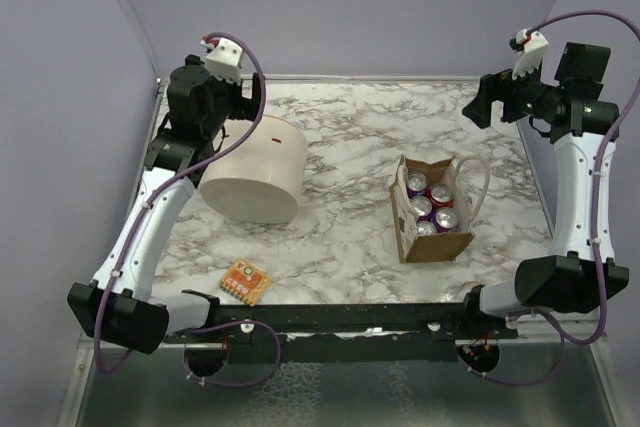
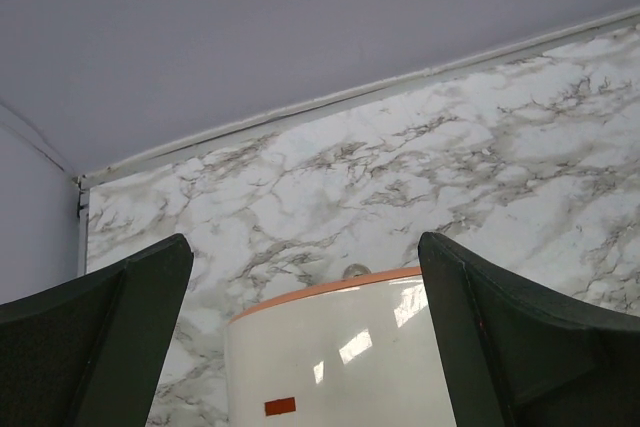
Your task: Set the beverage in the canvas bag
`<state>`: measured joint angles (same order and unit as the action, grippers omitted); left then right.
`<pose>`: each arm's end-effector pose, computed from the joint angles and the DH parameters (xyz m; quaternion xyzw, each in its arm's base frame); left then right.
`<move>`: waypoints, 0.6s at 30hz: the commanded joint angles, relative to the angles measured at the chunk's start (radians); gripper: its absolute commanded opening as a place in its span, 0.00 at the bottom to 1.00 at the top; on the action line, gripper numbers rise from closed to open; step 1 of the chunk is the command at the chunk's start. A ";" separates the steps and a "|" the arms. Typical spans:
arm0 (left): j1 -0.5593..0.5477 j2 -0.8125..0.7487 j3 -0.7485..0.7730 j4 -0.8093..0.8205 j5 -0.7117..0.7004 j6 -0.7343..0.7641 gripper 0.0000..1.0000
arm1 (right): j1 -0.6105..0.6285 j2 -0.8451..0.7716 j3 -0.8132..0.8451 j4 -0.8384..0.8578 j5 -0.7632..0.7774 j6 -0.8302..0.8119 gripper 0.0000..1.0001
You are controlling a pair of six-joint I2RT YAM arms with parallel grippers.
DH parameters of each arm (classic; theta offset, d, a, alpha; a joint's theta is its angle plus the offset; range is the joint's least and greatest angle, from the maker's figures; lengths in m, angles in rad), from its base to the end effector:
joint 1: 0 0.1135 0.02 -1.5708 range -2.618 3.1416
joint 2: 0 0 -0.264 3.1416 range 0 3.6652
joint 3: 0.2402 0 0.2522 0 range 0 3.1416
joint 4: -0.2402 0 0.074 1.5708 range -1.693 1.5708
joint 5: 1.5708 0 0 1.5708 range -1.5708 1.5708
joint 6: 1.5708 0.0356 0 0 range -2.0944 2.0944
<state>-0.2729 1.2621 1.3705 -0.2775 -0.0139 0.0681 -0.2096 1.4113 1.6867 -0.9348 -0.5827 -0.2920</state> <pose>0.2744 -0.0763 0.4327 0.1253 0.7540 -0.0606 0.6420 0.2774 -0.0390 0.4350 -0.1617 0.8542 0.1452 0.4724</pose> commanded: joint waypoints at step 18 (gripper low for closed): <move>0.181 -0.244 -0.175 0.121 0.096 -0.045 0.99 | 0.004 -0.183 -0.202 0.263 -0.019 0.096 1.00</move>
<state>-0.1123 1.0321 1.2018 -0.1730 0.0494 0.0498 -0.2096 1.3067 1.5356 -0.7712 -0.6220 -0.2329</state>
